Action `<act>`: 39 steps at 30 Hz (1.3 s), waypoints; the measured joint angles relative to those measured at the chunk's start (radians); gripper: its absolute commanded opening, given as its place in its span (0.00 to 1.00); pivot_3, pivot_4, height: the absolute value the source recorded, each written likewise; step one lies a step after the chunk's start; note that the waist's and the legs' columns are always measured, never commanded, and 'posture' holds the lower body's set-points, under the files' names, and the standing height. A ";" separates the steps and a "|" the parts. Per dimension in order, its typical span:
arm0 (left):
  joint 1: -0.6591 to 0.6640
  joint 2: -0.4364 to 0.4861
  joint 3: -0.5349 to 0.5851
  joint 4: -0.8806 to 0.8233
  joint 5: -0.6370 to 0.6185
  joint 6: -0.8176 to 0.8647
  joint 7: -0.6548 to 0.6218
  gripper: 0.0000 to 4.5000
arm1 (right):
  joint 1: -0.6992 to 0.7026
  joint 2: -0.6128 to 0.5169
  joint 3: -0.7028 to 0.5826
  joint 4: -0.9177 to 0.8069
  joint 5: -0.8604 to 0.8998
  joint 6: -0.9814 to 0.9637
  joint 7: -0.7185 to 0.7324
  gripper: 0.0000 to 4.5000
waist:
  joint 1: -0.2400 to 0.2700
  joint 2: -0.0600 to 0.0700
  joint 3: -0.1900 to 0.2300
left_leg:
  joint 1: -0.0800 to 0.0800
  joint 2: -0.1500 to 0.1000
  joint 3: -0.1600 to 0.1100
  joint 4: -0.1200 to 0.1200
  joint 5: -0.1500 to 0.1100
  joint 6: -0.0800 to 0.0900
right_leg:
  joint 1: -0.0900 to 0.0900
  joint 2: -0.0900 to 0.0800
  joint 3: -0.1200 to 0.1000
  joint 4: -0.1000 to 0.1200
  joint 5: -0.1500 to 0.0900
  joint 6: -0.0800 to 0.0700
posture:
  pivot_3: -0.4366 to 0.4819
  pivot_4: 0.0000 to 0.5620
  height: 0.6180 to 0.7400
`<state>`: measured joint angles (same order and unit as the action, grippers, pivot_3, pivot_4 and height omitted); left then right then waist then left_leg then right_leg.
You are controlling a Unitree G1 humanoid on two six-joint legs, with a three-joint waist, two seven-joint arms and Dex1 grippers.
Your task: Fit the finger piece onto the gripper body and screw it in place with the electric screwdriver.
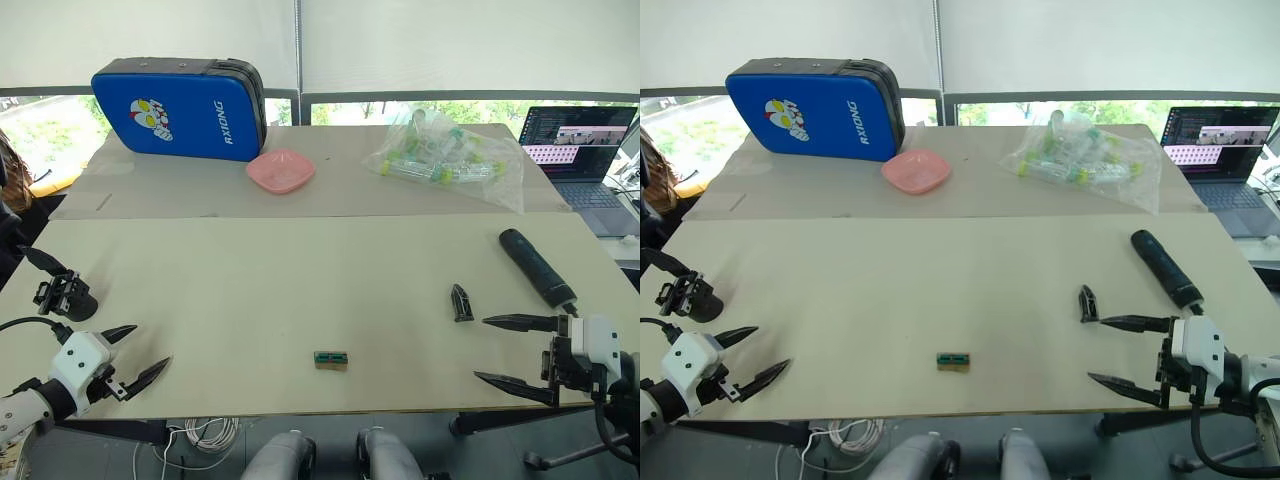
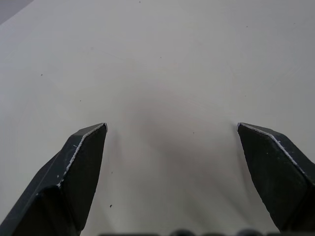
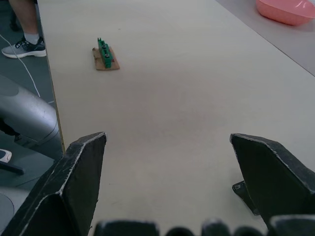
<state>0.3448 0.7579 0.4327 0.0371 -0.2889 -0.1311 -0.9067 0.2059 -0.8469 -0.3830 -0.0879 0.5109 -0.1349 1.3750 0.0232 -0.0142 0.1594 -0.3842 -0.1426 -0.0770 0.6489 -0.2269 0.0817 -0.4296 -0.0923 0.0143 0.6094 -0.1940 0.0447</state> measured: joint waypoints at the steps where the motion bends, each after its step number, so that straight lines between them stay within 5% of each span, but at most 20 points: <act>1: 0.000 0.000 0.000 0.000 0.000 0.000 0.000 1.00 | 0.000 0.000 0.000 0.000 0.000 0.000 0.000 0.98 | 0.000 0.000 0.000 | 0.000 0.000 0.000 0.000 0.000 0.000 | 0.000 0.000 0.000 0.000 0.000 0.000 | 0.48 0.27 1.00; 8: 0.061 -0.149 0.151 -0.050 -0.183 0.049 0.056 1.00 | -0.054 0.096 0.093 -0.113 0.054 0.057 -0.073 0.98 | -0.014 -0.001 0.000 | 0.000 0.001 0.001 0.000 -0.001 -0.001 | -0.003 0.000 0.000 0.001 0.000 0.000 | 0.48 0.27 1.00; 21: 0.141 -0.409 0.381 -0.015 -0.247 0.041 0.383 1.00 | -0.200 0.250 0.222 -0.295 0.100 0.104 -0.237 0.98 | 0.012 -0.009 0.002 | 0.000 0.001 0.002 0.001 -0.002 0.000 | -0.004 0.000 -0.001 0.000 0.000 0.001 | 0.48 0.27 1.00; 30: 0.103 -0.423 0.348 -0.072 -0.275 0.102 0.448 1.00 | -0.201 0.267 0.256 -0.296 0.099 0.075 -0.199 0.98 | 0.020 -0.010 0.002 | 0.001 0.001 0.002 0.003 -0.002 0.000 | -0.003 0.000 -0.001 0.001 0.001 0.002 | 0.48 0.27 1.00; 39: -0.128 -0.353 0.211 -0.069 -0.110 0.220 0.644 1.00 | -0.222 0.267 0.286 -0.297 0.089 0.076 -0.218 0.98 | 0.011 -0.011 0.001 | 0.002 0.001 0.005 0.003 -0.002 -0.001 | -0.005 0.002 -0.002 0.002 0.005 -0.003 | 0.48 0.27 1.00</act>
<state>0.2167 0.4053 0.6436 -0.0319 -0.3985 0.0884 -0.2623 -0.0166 -0.5795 -0.0967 -0.3852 0.6001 -0.0590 1.1567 0.0345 -0.0248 0.1607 -0.3824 -0.1413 -0.0718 0.6520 -0.2294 0.0809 -0.4350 -0.0901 0.0125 0.6110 -0.1892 0.0415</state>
